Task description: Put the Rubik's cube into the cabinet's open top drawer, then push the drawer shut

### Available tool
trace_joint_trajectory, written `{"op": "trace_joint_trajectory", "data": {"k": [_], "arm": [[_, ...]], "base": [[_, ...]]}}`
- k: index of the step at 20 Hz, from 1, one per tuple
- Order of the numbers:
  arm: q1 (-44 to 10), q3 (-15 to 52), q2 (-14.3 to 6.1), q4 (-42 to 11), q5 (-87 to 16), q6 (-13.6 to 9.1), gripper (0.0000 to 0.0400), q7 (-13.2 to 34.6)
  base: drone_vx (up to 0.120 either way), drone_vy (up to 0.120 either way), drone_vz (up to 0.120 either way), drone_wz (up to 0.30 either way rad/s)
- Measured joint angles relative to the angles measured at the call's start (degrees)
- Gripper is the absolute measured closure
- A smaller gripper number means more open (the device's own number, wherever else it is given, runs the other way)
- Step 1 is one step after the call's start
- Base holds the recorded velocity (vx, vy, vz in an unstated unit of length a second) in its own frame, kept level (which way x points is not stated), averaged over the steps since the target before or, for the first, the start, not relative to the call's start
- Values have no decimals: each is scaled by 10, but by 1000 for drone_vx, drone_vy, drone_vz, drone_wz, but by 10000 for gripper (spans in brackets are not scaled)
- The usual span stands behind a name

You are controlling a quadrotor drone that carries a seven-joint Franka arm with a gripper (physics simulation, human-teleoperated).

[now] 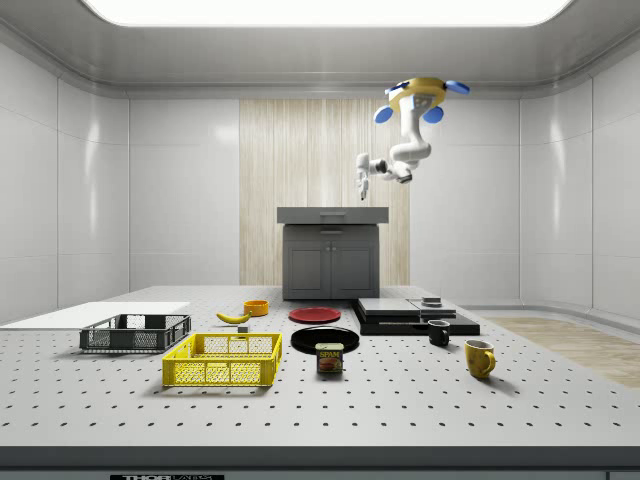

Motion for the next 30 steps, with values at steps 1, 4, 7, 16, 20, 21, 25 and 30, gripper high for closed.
{"op": "trace_joint_trajectory", "data": {"k": [1,4,7,16,20,21,25,30], "arm": [[-11,10,-23,-4,-18,-26,0,11],[-183,33,-84,9,-39,-232,0,202],[-370,-1,-84,82,2,-432,0,342],[-671,-89,-56,259,125,-639,0,500],[-710,-103,-52,288,147,-660,0,518],[-716,-105,-52,292,150,-663,0,521],[-731,-111,-51,304,159,-671,0,527],[-739,-115,-51,310,164,-674,0,531]], "base": [[0,120,0,0],[0,120,0,0],[0,120,-120,0],[0,13,-120,0],[0,-70,-120,0],[0,-120,-120,0],[110,-30,-20,0],[56,-80,0,0]]}}
